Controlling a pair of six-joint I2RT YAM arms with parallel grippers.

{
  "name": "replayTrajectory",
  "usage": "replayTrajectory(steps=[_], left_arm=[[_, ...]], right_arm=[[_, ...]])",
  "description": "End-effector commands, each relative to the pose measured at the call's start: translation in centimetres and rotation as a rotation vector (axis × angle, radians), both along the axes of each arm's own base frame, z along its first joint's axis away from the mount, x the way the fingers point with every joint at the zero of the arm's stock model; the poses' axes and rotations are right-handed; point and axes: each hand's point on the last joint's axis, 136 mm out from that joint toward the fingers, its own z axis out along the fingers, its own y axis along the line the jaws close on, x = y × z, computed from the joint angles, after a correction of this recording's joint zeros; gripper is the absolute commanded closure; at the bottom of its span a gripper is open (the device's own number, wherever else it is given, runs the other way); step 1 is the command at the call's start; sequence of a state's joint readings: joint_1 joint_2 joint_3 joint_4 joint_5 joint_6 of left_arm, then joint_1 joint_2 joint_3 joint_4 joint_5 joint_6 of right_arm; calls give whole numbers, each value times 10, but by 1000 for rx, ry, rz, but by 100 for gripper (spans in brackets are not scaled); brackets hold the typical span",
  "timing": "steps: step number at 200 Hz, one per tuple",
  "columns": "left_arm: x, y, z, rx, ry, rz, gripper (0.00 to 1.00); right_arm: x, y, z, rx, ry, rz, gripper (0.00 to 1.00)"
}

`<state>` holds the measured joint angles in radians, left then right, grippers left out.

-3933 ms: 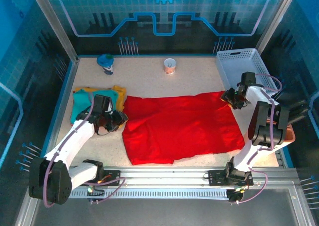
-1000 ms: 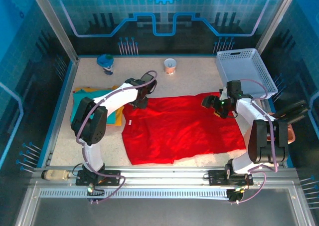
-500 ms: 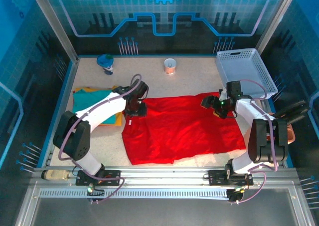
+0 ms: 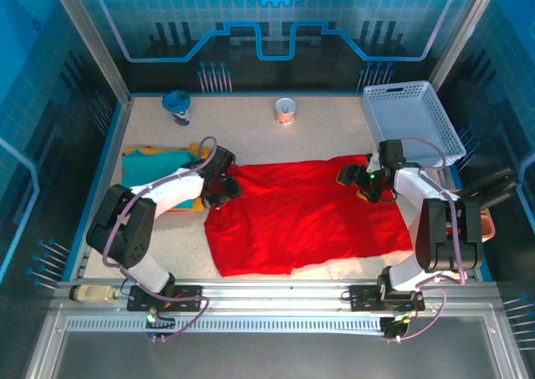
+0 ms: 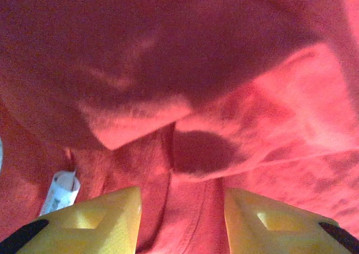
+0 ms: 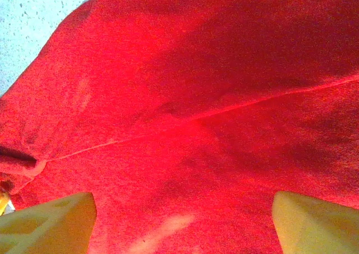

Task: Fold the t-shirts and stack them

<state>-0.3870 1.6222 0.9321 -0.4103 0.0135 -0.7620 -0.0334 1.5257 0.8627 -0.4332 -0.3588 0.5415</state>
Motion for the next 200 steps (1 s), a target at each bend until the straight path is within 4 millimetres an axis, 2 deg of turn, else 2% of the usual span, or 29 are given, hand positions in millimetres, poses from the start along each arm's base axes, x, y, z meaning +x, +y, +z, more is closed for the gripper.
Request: replayTrajectory(steps=[1,34,95,145,160,200], left_arm=[[4,-5,-3,-51,2,18,59],[4,-6,-13,-51,19,25,64],[2,-5,-18,-42,32,21,74],[2,-6,-20,-41,41,17,92],[2,-6,-19,-40,40,16,100],[-2,-2,-13,-20,41,3,100]], right_arm=[[-3,4,-3,19,13,17,18],[-2,4,-1,16,9,18,18],[-3,3,-4,15,15,16,18],[-3,4,-5,19,18,17,18],[-3,4,-5,17,18,17,18],[-4,4,-7,17,22,17,18]])
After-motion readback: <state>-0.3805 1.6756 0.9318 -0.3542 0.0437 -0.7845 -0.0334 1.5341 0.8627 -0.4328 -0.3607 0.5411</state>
